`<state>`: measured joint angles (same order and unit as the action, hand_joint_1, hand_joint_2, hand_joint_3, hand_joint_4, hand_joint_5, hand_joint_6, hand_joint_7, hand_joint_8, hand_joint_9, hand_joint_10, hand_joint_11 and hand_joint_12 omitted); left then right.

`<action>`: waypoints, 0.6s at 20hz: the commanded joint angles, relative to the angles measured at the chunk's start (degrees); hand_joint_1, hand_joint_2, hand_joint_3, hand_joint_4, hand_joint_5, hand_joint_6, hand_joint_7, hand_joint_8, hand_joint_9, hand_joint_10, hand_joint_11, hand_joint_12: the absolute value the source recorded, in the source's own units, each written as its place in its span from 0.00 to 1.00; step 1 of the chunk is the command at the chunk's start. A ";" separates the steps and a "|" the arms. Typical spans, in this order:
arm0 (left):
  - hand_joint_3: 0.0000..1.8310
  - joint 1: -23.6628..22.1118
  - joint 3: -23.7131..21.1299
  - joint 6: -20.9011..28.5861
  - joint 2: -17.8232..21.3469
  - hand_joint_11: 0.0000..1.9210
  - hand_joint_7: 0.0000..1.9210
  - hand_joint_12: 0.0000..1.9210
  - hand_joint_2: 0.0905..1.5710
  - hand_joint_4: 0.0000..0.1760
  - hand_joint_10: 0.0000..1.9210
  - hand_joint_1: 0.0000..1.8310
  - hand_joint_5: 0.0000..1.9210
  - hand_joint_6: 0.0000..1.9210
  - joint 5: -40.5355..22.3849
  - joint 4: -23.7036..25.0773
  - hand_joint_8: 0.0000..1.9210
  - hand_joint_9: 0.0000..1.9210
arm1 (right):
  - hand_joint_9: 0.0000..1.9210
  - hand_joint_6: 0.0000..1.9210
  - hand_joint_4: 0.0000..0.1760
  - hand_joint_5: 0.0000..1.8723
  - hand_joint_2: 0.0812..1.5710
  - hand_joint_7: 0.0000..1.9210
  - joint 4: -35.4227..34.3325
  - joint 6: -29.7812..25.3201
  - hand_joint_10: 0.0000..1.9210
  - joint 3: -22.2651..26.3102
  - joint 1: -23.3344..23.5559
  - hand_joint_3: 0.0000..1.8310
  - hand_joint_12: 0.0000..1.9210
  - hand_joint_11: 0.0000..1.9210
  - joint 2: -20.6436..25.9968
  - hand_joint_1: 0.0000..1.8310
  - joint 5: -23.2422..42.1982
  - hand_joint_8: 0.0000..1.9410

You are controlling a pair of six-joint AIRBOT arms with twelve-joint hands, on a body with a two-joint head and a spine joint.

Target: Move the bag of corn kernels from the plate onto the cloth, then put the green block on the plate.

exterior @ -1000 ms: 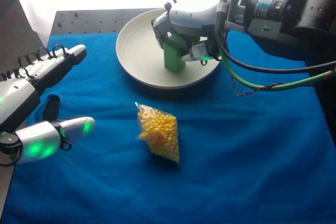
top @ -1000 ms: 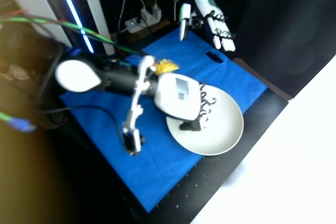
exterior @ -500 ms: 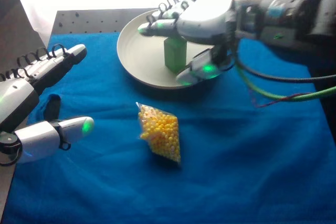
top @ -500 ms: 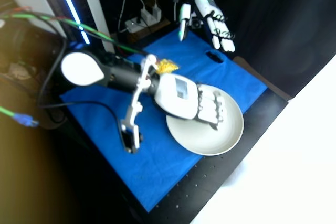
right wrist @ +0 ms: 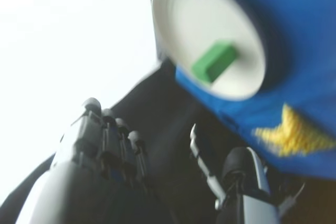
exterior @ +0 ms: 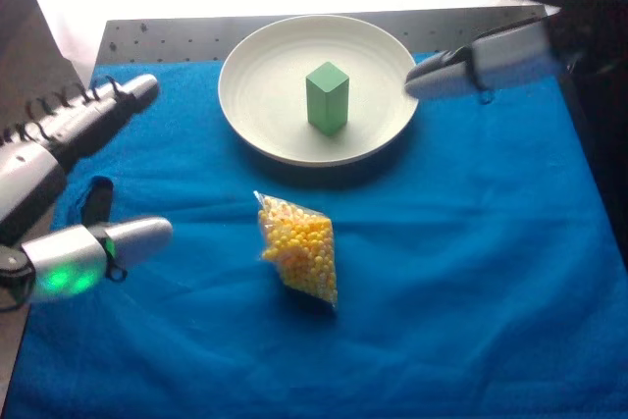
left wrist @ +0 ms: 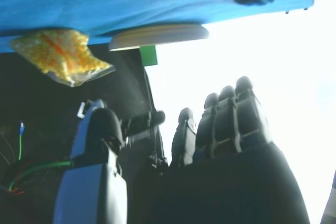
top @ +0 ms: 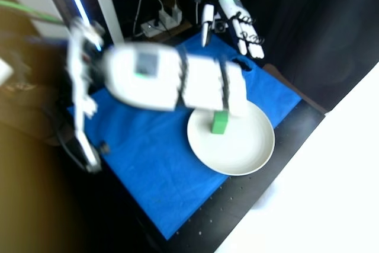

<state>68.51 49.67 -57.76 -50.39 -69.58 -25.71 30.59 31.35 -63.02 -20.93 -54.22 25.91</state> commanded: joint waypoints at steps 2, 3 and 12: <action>0.00 -0.41 -0.35 0.20 1.04 0.00 0.00 0.00 0.72 1.00 0.00 0.32 0.01 0.00 -9.35 1.42 0.00 0.00 | 0.00 0.00 0.64 0.00 0.70 0.00 -2.59 0.10 0.00 2.00 -2.42 0.02 0.00 0.00 3.30 0.14 10.05 0.00; 0.00 -0.41 -0.38 0.20 1.22 0.00 0.00 0.00 0.72 1.00 0.00 0.32 0.00 0.00 -9.72 1.68 0.00 0.00 | 0.00 0.00 0.65 0.00 0.72 0.00 -3.66 0.10 0.00 2.65 -4.13 0.02 0.00 0.00 4.50 0.14 11.58 0.00; 0.00 -0.50 -1.75 0.10 4.90 0.00 0.00 0.00 0.74 0.94 0.00 0.27 0.00 0.00 -16.22 5.01 0.00 0.00 | 0.00 0.00 0.74 0.00 0.76 0.00 -23.76 8.93 0.00 10.66 -25.36 0.01 0.00 0.00 14.98 0.17 33.89 0.00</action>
<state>68.49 47.81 -57.80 -45.56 -77.93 -22.04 8.12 40.42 -52.21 -48.12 -39.22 51.88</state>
